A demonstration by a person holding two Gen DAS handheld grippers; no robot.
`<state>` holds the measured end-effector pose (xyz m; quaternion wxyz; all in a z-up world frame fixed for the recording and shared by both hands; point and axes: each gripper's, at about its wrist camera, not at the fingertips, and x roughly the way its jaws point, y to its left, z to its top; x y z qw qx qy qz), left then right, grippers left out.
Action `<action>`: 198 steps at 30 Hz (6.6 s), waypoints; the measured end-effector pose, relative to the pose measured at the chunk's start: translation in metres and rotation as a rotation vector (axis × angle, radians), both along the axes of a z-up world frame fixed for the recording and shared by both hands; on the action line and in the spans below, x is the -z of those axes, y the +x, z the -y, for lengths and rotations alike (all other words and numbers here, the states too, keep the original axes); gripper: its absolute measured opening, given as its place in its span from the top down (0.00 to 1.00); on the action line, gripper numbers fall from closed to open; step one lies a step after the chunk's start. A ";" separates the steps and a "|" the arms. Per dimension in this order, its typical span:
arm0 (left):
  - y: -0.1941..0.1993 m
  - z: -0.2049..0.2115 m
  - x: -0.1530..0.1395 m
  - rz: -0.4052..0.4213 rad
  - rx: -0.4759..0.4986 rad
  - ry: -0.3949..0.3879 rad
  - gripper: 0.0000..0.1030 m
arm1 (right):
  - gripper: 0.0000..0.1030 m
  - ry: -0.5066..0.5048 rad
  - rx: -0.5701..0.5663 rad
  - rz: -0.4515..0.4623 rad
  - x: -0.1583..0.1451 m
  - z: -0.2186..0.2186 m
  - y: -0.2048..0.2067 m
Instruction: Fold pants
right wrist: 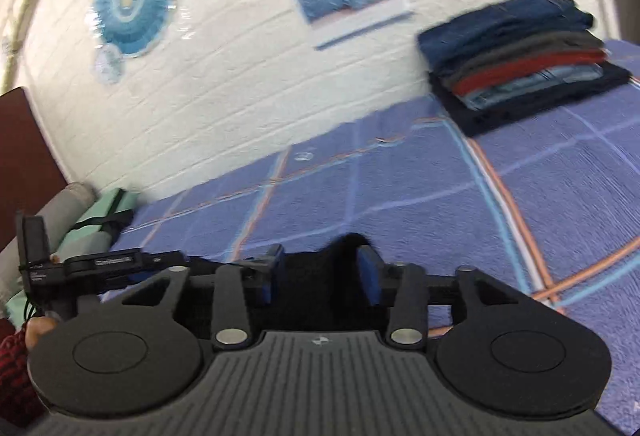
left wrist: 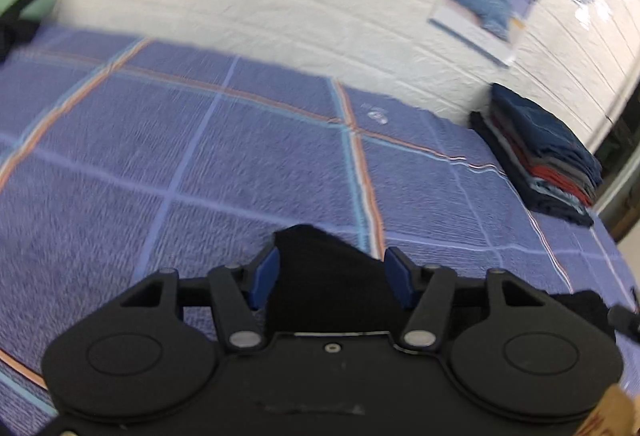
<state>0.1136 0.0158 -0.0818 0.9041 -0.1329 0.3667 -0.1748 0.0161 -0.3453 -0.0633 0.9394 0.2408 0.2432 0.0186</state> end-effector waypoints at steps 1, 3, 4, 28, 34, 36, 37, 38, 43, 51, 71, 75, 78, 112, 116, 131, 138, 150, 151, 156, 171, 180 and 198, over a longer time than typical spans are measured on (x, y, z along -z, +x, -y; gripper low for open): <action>0.002 -0.001 0.002 -0.011 0.001 -0.011 0.41 | 0.28 0.012 -0.002 -0.010 0.002 0.002 0.002; 0.007 -0.001 0.006 -0.026 0.001 -0.016 0.38 | 0.28 0.042 -0.026 -0.011 0.006 0.001 0.007; 0.012 0.001 0.009 -0.036 0.002 -0.013 0.45 | 0.31 0.045 -0.040 -0.013 0.006 -0.003 0.010; -0.035 -0.022 -0.013 0.012 0.020 0.011 0.40 | 0.18 0.122 -0.005 -0.097 0.017 0.024 -0.037; -0.060 -0.036 0.002 -0.056 0.080 -0.024 0.34 | 0.06 0.159 -0.066 -0.137 0.023 0.019 -0.041; -0.061 -0.038 0.014 -0.098 0.097 -0.035 0.36 | 0.05 0.193 -0.066 -0.172 0.030 0.022 -0.037; -0.060 -0.038 0.018 -0.107 0.102 -0.043 0.37 | 0.05 0.229 -0.069 -0.200 0.035 0.025 -0.035; -0.059 -0.039 0.020 -0.099 0.107 -0.048 0.37 | 0.06 0.267 -0.072 -0.228 0.039 0.027 -0.031; -0.047 -0.032 0.027 -0.102 0.189 -0.076 0.41 | 0.05 0.318 -0.144 -0.247 0.041 0.025 -0.021; -0.029 -0.013 0.028 -0.097 0.243 -0.074 0.42 | 0.04 0.344 -0.191 -0.241 0.048 0.015 0.006; -0.018 0.009 0.020 -0.155 0.233 -0.013 0.58 | 0.33 0.271 -0.213 -0.265 0.045 0.001 0.012; -0.022 0.011 0.021 -0.137 0.219 0.006 0.60 | 0.33 0.259 -0.210 -0.268 0.044 -0.001 0.013; -0.024 0.013 0.021 -0.132 0.207 0.018 0.63 | 0.32 0.236 -0.210 -0.273 0.041 -0.006 0.014; 0.060 0.240 -0.150 0.203 0.397 -0.110 0.89 | 0.59 -0.021 -0.136 0.072 -0.108 0.138 0.061; 0.099 0.305 -0.174 0.257 0.424 -0.140 0.89 | 0.59 -0.040 -0.069 0.117 -0.131 0.195 0.082; 0.251 0.452 -0.135 0.231 0.382 -0.071 0.85 | 0.55 0.014 0.077 0.069 -0.115 0.354 0.208; 0.279 0.437 -0.096 0.203 0.276 -0.031 0.41 | 0.11 -0.084 0.318 -0.100 -0.060 0.376 0.241; 0.249 0.484 -0.110 0.350 0.359 0.044 0.00 | 0.44 -0.358 0.266 0.087 -0.093 0.347 0.233; 0.246 0.488 -0.107 0.364 0.370 0.059 0.00 | 0.44 -0.355 0.268 0.072 -0.086 0.350 0.239; 0.249 0.522 -0.074 0.325 0.456 0.143 0.00 | 0.44 -0.283 0.276 -0.011 -0.050 0.369 0.266; 0.269 0.549 -0.033 0.255 0.436 0.211 0.00 | 0.36 -0.196 0.304 0.032 -0.026 0.387 0.274; 0.194 0.478 -0.116 0.239 0.339 0.076 0.00 | 0.00 -0.293 0.239 0.055 -0.114 0.348 0.185; 0.022 0.388 -0.109 0.153 0.282 0.222 0.00 | 0.00 -0.381 0.162 -0.208 -0.109 0.252 0.026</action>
